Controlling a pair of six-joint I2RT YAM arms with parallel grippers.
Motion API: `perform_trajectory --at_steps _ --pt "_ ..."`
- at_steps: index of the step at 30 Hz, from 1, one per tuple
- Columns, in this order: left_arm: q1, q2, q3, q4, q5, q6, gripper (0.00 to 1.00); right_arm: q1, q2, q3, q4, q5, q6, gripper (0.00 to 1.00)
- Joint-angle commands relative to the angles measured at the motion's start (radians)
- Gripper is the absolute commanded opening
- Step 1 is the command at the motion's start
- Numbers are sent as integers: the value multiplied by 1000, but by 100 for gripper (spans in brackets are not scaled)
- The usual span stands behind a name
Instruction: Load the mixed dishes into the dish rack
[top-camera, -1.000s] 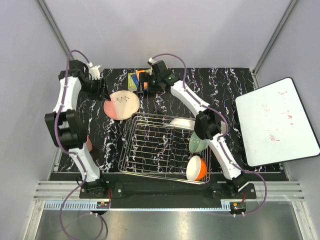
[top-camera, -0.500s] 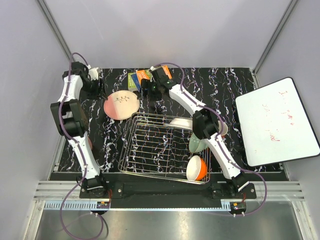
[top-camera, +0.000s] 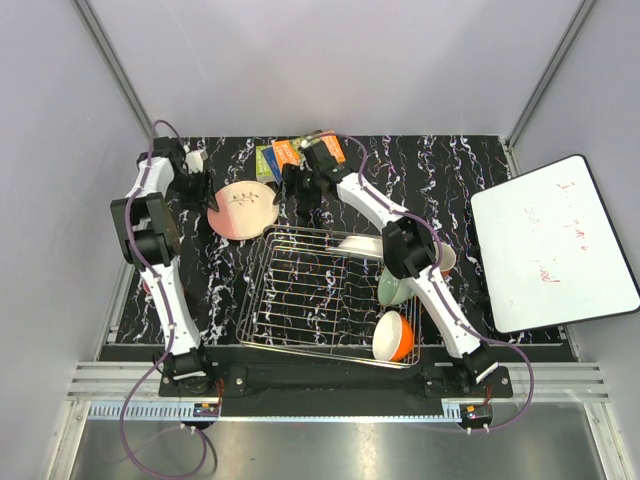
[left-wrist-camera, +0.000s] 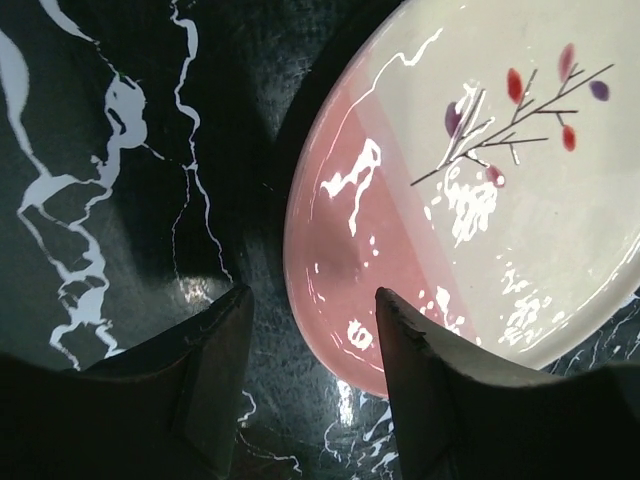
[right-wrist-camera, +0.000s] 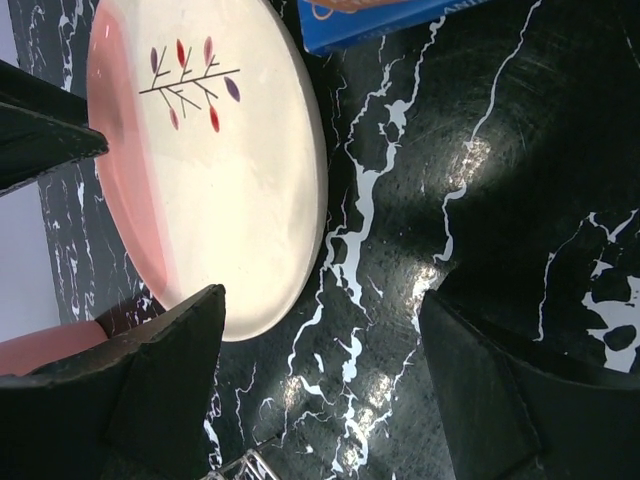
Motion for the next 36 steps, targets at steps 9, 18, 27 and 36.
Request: perform_trajectory --at_steps 9,18,27,36 --pt "-16 52 16 36 48 -33 54 -11 18 -27 88 -70 42 84" --pt "-59 20 -21 36 134 4 26 -17 48 -24 123 -139 88 83" --pt "-98 -1 -33 37 157 -2 25 -29 73 -53 163 -191 142 74" --pt "-162 12 -73 36 162 1 25 -37 85 -80 185 -219 160 63"
